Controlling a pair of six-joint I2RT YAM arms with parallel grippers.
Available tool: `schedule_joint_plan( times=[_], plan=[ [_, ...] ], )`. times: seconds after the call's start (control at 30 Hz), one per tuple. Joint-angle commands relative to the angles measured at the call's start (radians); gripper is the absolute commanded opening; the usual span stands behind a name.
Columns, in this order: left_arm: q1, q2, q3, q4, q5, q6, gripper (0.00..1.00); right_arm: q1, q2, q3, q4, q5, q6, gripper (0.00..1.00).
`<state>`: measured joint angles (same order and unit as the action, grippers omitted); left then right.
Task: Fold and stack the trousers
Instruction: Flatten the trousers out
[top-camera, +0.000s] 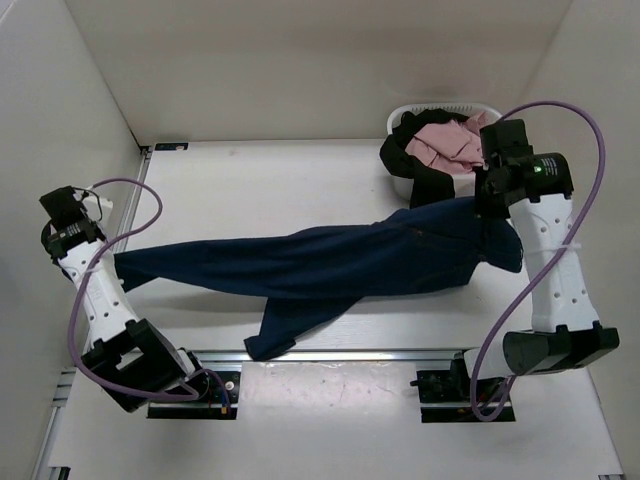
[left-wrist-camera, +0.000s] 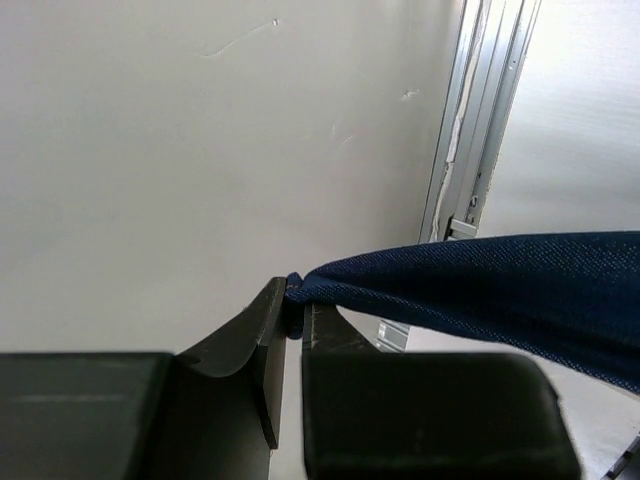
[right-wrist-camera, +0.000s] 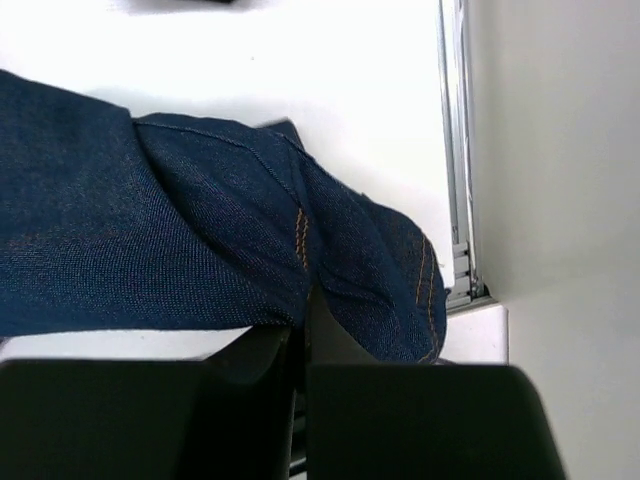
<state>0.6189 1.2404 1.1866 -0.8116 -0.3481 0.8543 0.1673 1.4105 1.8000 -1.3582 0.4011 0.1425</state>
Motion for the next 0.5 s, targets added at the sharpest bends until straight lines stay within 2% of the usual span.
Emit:
schedule_joint_plan(
  times=[0.0, 0.07, 0.13, 0.2, 0.23, 0.27, 0.3, 0.33, 0.37, 0.43, 0.47],
  plan=[
    [0.007, -0.010, 0.019, 0.006, 0.021, 0.012, 0.14, -0.006, 0.069, -0.030, -0.047, -0.011, -0.029, 0.00],
    [0.007, 0.016, 0.019, 0.006, 0.021, 0.002, 0.14, -0.006, 0.135, 0.005, -0.038, -0.057, -0.040, 0.00],
    [0.007, 0.053, 0.040, 0.006, 0.021, -0.008, 0.14, -0.006, 0.267, 0.109, -0.022, -0.114, -0.049, 0.00],
    [0.007, 0.082, 0.059, 0.006, 0.021, -0.035, 0.14, -0.006, 0.437, 0.289, -0.022, -0.139, -0.049, 0.00],
    [0.007, 0.108, 0.077, 0.006, 0.021, -0.044, 0.14, -0.006, 0.497, 0.362, -0.031, -0.116, -0.040, 0.07],
    [0.007, 0.117, 0.077, 0.006, 0.021, -0.044, 0.14, 0.003, 0.600, 0.494, -0.032, -0.102, -0.029, 0.47],
    [0.007, 0.126, 0.087, 0.006, 0.021, -0.057, 0.14, 0.003, 0.634, 0.534, -0.032, -0.102, -0.012, 0.64],
    [-0.002, 0.137, 0.087, 0.006, 0.012, -0.057, 0.14, 0.012, 0.659, 0.562, -0.032, -0.102, -0.001, 0.75],
    [-0.002, 0.137, 0.087, 0.006, 0.012, -0.057, 0.14, 0.012, 0.669, 0.574, -0.032, -0.102, 0.009, 0.94],
    [-0.002, 0.137, 0.065, 0.006, 0.012, -0.057, 0.14, 0.024, 0.622, 0.488, -0.003, -0.079, 0.032, 0.99],
    [-0.002, 0.127, 0.048, 0.006, 0.012, -0.057, 0.14, 0.024, 0.532, 0.422, 0.051, -0.056, 0.043, 0.99]
  ],
)
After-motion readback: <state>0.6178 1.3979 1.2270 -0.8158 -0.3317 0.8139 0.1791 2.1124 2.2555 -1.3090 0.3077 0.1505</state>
